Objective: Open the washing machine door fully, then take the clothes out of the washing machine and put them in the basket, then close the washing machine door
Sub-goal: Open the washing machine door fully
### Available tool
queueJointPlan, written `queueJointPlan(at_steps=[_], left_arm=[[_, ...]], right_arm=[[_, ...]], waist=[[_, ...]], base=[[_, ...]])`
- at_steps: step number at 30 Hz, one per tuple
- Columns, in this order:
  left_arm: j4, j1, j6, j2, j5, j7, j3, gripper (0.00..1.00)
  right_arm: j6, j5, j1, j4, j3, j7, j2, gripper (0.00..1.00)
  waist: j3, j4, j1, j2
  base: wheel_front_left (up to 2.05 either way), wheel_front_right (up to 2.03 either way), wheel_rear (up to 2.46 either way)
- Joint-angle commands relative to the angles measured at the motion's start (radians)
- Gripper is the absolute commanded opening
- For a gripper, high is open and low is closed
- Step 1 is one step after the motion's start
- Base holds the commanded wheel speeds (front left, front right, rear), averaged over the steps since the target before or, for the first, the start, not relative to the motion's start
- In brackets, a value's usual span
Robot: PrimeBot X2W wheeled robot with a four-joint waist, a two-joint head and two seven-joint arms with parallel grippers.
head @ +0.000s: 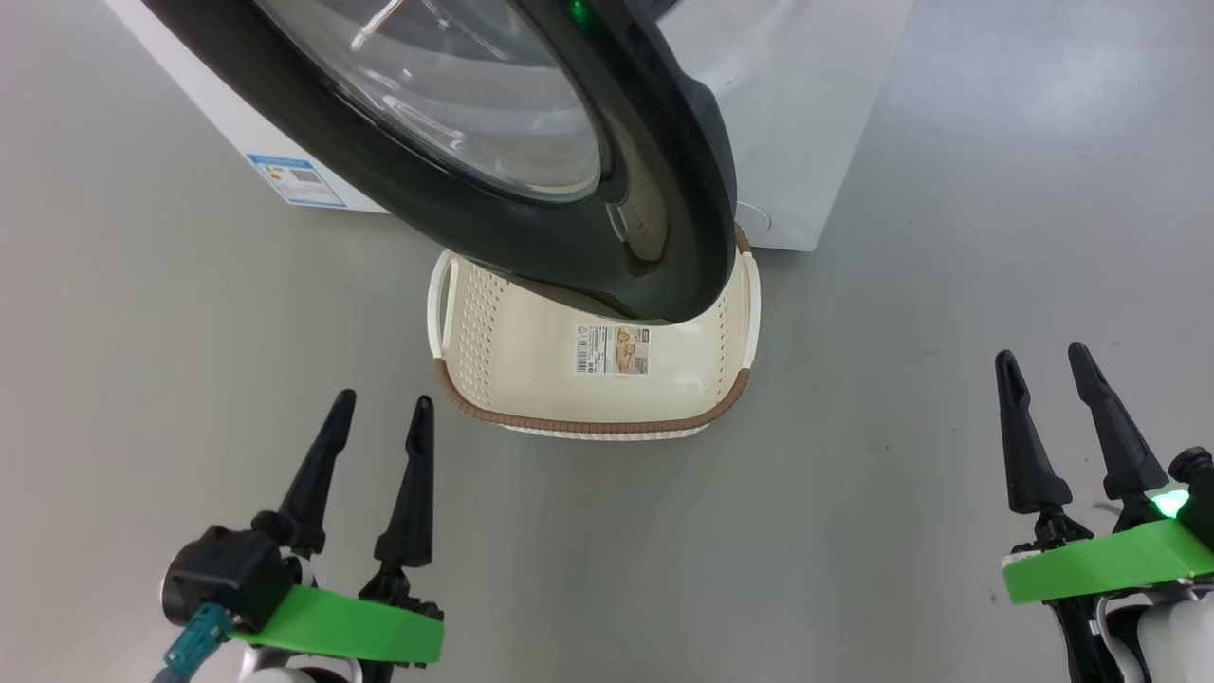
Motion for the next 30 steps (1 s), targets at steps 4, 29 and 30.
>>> queueJointPlan(at_steps=[4, 29, 30], left_arm=[[-0.025, 0.007, 0.0, 0.014, 0.003, -0.012, 0.025, 1.0], [-0.053, 0.009, 0.019, 0.014, -0.045, -0.012, -0.029, 1.0], [-0.053, 0.009, 0.019, 0.014, -0.047, -0.012, -0.031, 1.0]], right_arm=[[0.008, 0.053, -0.065, -0.041, 0.065, -0.006, -0.026, 0.13], [0.008, 0.645, -0.532, 0.122, 0.451, 0.01, -0.161, 0.0], [0.008, 0.672, -0.545, 0.13, 0.464, 0.013, -0.17, 0.0]], waist=[[-0.001, 0.001, 0.0, 0.0], [0.021, 0.082, 0.0, 0.0], [0.022, 0.084, 0.0, 0.0]], base=[[0.0, 0.0, 0.0], [0.0, 0.0, 0.0], [0.0, 0.0, 0.0]])
